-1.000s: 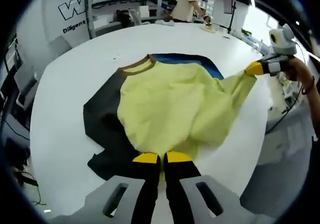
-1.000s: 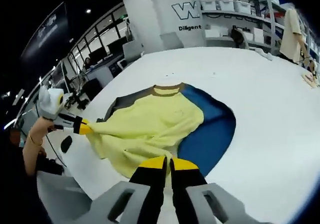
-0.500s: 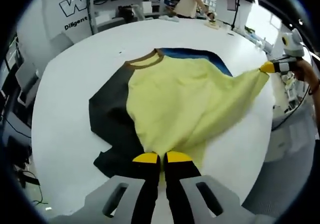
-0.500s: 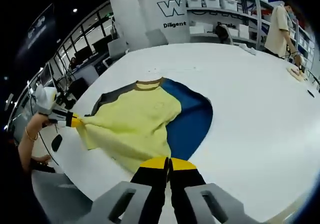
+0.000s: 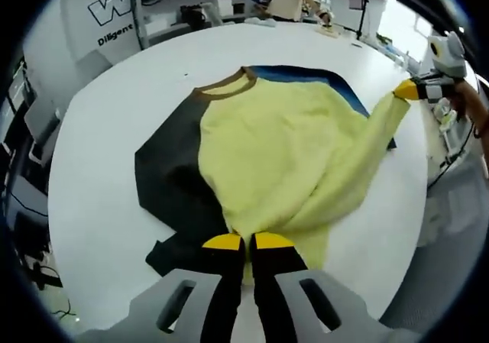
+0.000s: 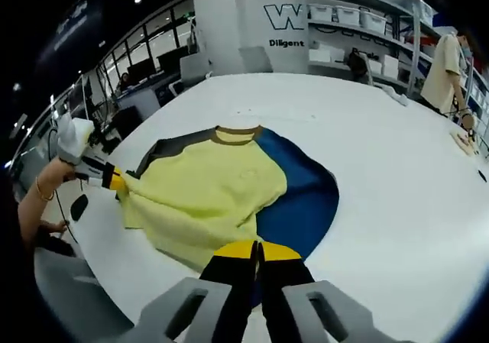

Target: Fold the garment on the visible template until the final outline fits inside the template.

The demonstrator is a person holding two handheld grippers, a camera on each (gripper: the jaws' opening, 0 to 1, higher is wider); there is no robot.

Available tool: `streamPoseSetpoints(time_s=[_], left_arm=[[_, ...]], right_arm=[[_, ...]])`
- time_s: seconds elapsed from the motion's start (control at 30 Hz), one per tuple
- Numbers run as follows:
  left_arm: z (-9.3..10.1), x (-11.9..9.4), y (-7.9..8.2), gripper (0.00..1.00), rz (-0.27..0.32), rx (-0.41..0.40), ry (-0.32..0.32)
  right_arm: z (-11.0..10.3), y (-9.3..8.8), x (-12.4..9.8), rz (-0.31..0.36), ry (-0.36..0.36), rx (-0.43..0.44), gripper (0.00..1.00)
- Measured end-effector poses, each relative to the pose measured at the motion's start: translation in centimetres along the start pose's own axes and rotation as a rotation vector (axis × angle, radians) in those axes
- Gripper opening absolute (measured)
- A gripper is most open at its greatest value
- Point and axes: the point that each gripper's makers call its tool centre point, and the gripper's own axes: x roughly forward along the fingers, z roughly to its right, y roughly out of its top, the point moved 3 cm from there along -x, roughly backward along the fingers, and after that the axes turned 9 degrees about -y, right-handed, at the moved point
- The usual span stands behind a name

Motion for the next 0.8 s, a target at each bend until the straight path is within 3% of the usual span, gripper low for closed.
streamPoseSetpoints(time_s=[0.2,0.53,0.7,0.8], left_arm=[[-0.6,0.7,-0.1,0.02,-0.014,-0.005,0.023],[-1.5,1.7,-0.4,0.02,-0.033,-0.049,0.054],[-1.6,2.2,-0.6,0.02,-0.043,-0.056,0.057],[-1.8,2.3,-0.5,0.02,-0.036,-0.064,0.066]], right_arm=[[-0.3,1.1,3.2,-0.005,0.005,0.001,0.00],[-0.4,1.8,6.5,-0.026,0.003,-0.030,0.00],[0.1,1.6,8.0,-0.055,-0.002,-0.034,0.00],[0.8,0.6,8.4,-0.122,-0.030,-0.100,0.00]])
